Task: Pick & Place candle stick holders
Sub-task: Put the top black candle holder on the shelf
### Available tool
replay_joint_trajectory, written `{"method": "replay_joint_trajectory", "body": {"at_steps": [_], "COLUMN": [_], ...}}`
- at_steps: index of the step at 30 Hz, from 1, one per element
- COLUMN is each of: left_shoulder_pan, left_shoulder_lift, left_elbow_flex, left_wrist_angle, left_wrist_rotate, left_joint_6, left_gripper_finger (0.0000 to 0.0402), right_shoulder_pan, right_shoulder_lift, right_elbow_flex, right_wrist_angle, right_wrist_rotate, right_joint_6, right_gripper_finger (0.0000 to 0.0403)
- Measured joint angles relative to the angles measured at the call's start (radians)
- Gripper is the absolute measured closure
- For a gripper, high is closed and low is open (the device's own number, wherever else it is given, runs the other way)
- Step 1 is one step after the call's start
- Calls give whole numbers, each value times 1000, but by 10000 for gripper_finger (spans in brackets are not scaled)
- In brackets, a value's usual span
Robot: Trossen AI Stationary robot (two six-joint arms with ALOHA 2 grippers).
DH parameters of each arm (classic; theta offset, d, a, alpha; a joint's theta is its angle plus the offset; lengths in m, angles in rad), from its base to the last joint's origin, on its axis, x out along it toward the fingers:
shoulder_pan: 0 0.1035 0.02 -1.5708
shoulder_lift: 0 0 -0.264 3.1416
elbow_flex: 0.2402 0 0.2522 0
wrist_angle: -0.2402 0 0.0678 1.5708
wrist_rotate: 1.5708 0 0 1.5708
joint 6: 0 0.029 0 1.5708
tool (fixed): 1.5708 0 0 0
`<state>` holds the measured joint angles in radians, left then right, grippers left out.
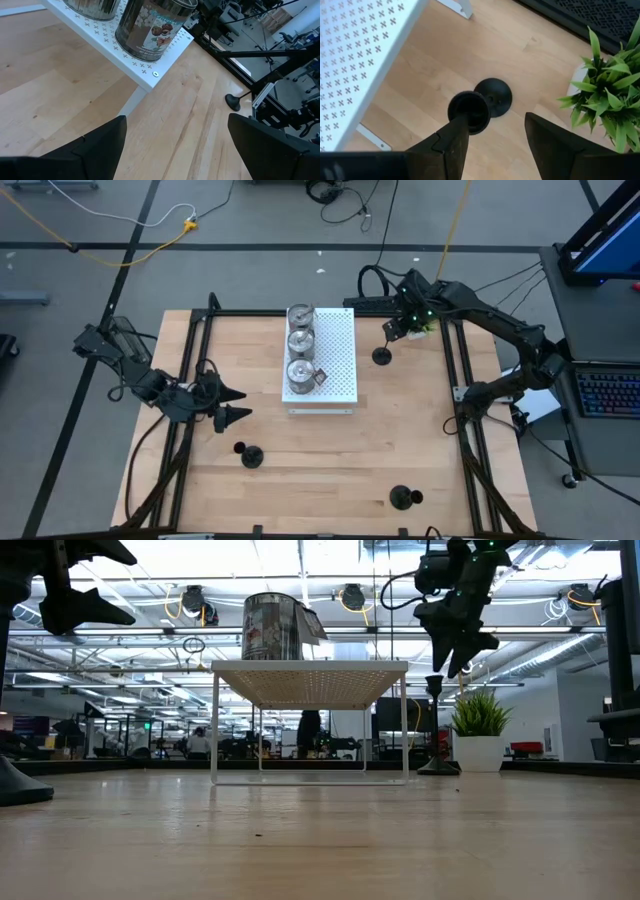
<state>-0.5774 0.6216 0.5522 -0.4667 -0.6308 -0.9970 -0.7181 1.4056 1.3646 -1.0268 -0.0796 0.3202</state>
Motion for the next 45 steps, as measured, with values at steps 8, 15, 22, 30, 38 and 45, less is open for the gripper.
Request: {"method": "replay_joint_trajectory", "body": {"at_steps": [8, 15, 22, 30, 38, 45], "left_shoulder_pan": [0, 0, 0, 0, 0, 0], "left_shoulder_lift": [0, 0, 0, 0, 0, 0], "left_elbow_flex": [0, 0, 0, 0, 0, 0], "left_wrist_angle": [0, 0, 0, 0, 0, 0], "left_wrist_rotate": [0, 0, 0, 0, 0, 0], "left_joint_6": [-1, -3, -3, -3, -2, -2], "left_gripper_finger": [50, 50, 50, 50, 50, 50], "right_shoulder_pan": [0, 0, 0, 0, 0, 0], "right_shoulder_lift": [0, -2, -3, -3, -8, -5], "right_elbow_flex": [-33, -136, -153, -154, -137, -21], "right_wrist_angle": [12, 94, 138, 152, 123, -11], "right_wrist_rotate": [0, -8, -14, -11, 2, 5], "right_joint_6": [-8, 12, 17, 21, 32, 24], "right_gripper_finger": [216, 216, 240, 340, 383, 393]}}
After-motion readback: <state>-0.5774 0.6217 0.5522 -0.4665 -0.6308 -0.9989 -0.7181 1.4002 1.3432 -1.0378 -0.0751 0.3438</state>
